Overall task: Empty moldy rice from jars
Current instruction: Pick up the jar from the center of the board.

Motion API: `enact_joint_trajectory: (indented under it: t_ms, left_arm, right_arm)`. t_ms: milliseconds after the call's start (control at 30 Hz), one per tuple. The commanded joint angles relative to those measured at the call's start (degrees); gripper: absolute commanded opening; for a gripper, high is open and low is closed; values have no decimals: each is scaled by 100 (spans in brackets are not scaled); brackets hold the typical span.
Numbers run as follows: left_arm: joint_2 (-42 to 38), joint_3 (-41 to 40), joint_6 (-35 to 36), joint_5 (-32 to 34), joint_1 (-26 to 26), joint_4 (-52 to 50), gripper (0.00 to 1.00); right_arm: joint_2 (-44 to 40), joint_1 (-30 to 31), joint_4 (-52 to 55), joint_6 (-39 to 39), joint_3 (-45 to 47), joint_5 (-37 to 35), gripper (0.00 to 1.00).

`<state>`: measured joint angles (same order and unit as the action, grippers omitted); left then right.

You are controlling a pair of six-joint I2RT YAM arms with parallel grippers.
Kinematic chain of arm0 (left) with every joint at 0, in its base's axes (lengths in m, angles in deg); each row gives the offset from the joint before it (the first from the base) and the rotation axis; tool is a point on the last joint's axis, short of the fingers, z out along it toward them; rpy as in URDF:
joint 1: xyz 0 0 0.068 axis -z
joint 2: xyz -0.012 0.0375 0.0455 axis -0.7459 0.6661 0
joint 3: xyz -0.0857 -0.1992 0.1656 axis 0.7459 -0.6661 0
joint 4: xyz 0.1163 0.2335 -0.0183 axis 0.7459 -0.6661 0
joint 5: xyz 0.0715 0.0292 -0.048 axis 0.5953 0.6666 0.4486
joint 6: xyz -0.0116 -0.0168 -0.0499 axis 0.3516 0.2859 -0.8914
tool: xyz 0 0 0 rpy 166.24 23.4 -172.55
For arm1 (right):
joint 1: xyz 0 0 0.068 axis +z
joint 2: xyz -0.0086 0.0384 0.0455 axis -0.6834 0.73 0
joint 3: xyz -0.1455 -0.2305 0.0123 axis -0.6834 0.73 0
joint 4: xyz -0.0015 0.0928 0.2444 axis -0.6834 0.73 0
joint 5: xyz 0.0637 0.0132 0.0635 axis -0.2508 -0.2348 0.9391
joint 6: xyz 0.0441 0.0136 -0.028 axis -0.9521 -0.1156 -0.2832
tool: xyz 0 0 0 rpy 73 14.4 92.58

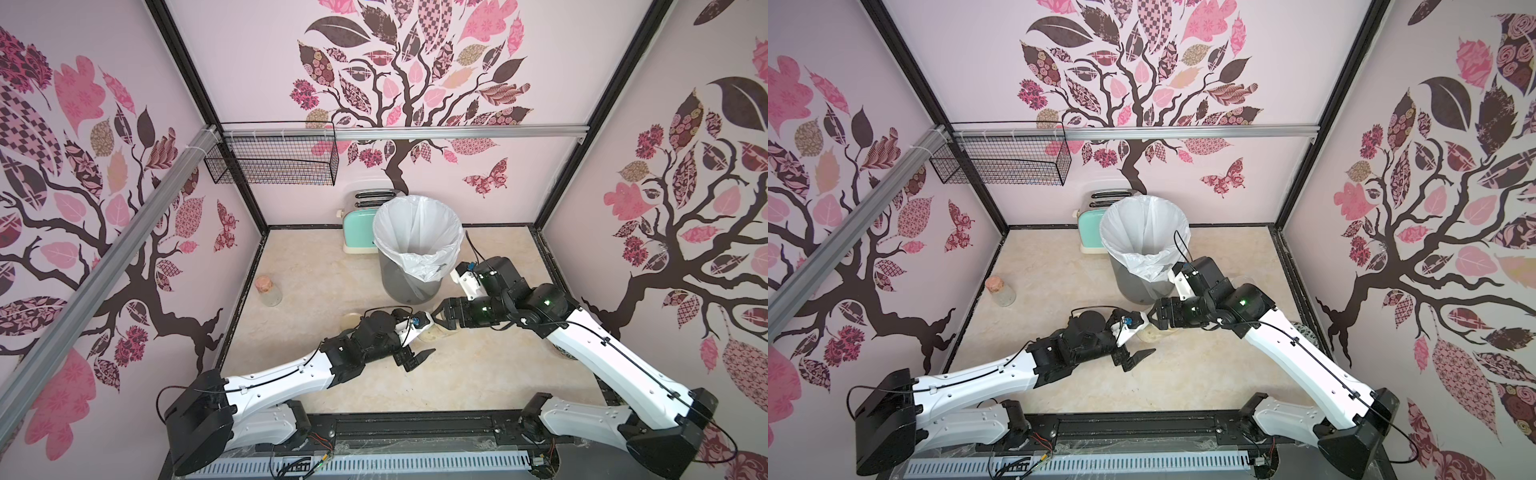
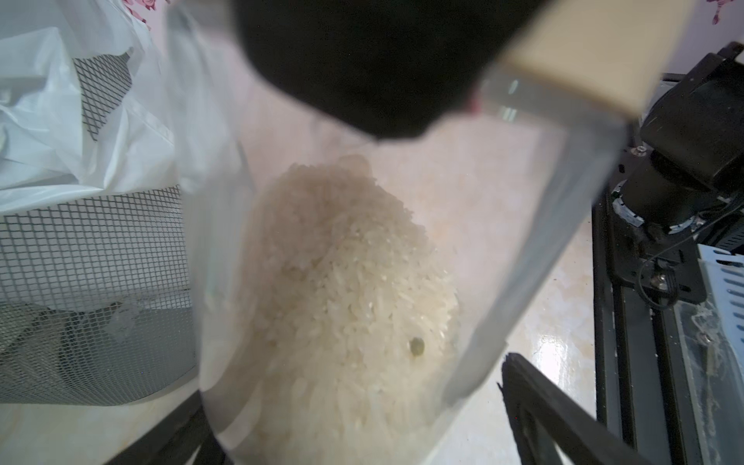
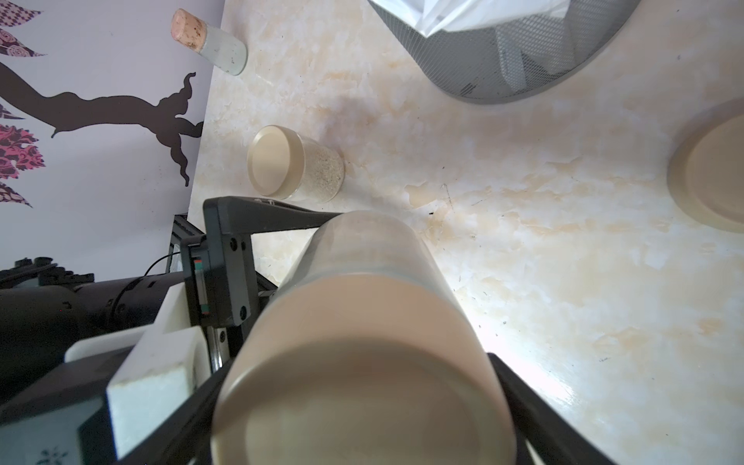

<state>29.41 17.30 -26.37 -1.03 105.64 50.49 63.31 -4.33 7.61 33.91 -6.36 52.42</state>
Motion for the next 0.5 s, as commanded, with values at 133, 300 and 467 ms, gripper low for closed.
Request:
enact_joint_trajectory:
  t_ms: [133,300,467]
  left_arm:
    - [-155,272,359,-133,77,843,98]
    - [-222,243,401,70,78,922,98]
    - [-199,295,525,-226,77,805,98]
  right_arm:
    - [-58,-35,-613,150,-224,1089,56]
    - [-68,-73,-562,178,-252,1096,55]
    - [-57,-89,-586,186,-280,1146,55]
